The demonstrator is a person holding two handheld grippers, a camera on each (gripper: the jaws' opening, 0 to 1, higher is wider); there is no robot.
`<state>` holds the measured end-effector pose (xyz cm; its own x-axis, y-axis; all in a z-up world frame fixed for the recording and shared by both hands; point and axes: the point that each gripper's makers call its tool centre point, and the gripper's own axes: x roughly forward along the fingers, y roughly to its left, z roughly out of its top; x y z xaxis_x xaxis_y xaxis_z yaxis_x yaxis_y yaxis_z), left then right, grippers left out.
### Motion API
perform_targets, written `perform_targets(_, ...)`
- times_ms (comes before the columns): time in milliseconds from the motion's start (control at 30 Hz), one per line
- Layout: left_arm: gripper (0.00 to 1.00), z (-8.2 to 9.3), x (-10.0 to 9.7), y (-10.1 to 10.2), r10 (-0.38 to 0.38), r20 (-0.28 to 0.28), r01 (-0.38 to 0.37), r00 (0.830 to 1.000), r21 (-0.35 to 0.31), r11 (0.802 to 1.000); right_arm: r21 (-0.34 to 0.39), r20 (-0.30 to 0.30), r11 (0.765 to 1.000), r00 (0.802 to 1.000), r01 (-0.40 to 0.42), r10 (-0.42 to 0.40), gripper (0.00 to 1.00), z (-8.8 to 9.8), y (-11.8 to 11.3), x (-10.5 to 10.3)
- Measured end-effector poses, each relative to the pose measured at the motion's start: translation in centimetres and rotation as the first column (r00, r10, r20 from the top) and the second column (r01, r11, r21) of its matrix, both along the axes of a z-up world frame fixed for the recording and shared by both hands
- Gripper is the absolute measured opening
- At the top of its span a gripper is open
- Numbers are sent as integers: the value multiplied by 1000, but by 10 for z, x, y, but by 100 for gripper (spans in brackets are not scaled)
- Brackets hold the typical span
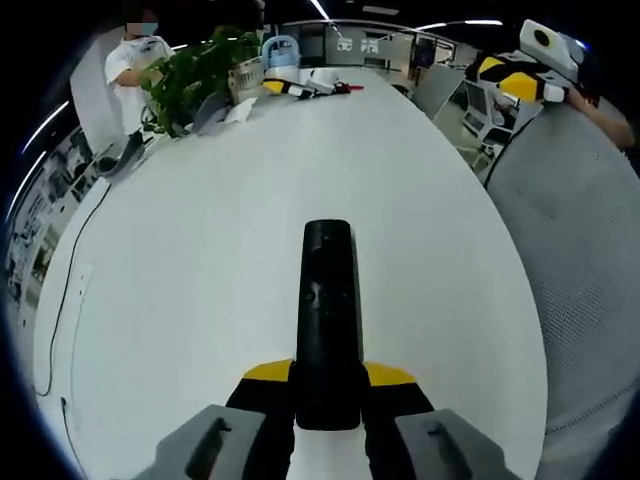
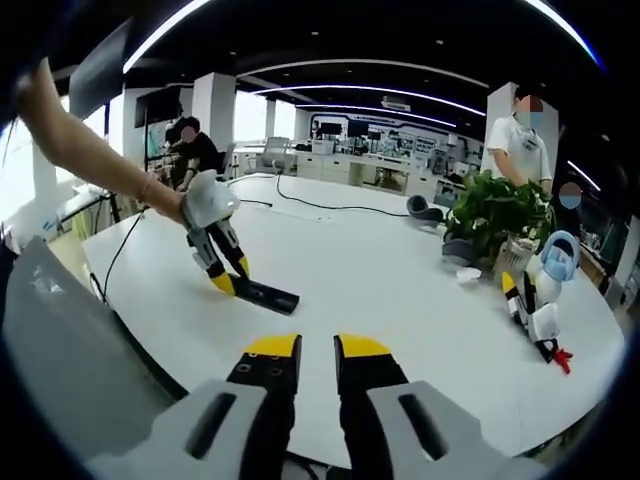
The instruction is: Press the specified remote control buttons in sequence, fully releasing each button before pressing the next.
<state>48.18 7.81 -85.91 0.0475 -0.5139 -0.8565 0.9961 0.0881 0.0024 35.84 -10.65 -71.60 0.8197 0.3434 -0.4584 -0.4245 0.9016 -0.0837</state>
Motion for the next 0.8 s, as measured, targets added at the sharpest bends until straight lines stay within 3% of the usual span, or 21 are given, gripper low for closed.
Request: perform_targets(800, 25, -2, -13, 2, -6, 1, 6, 1000, 33, 999, 6, 5, 1000, 1000, -4, 4, 11, 0, 1, 0)
